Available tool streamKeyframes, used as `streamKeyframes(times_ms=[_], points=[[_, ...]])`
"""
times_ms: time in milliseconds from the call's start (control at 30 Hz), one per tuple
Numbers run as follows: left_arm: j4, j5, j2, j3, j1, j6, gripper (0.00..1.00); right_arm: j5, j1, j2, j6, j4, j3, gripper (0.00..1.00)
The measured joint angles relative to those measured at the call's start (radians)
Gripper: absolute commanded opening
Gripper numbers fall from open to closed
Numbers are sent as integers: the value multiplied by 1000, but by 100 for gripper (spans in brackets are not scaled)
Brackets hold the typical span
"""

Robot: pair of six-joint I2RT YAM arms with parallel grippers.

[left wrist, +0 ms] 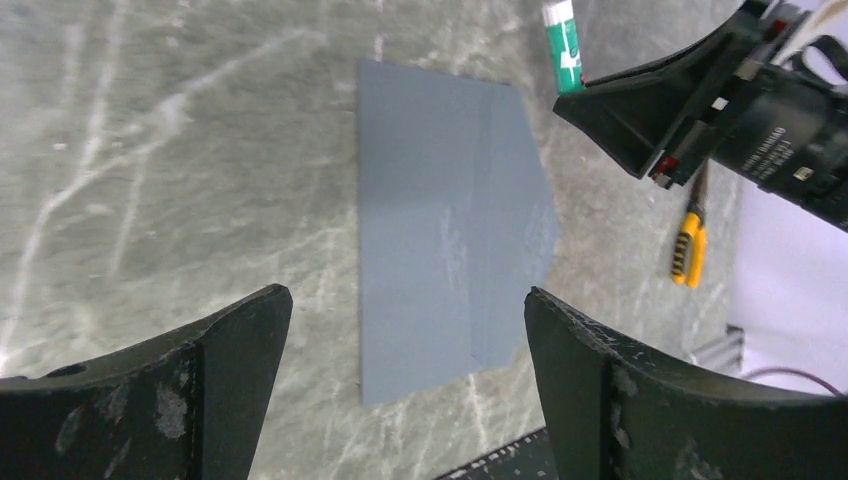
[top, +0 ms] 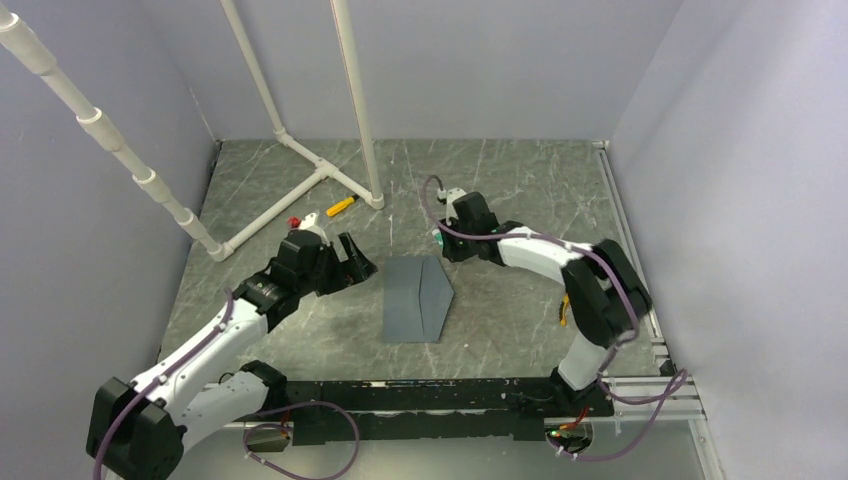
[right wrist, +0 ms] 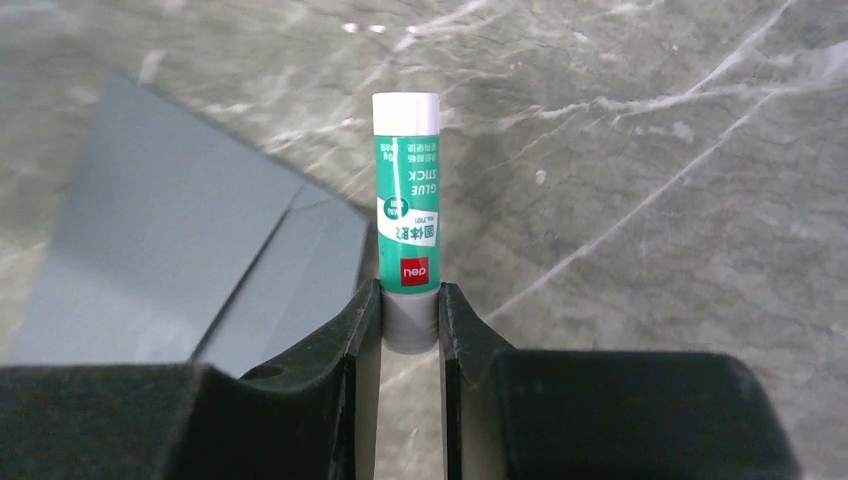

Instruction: Place the letter into the envelope and seal it

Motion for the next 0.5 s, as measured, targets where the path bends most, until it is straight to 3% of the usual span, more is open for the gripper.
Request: streamKeyframes(times_ms=[300, 500], points=[[139, 317, 156, 141, 2, -20, 93, -308, 13, -449, -30, 113, -164, 14], [196, 484, 238, 270, 1, -19, 93, -437, 114, -557, -91, 99, -167, 15]])
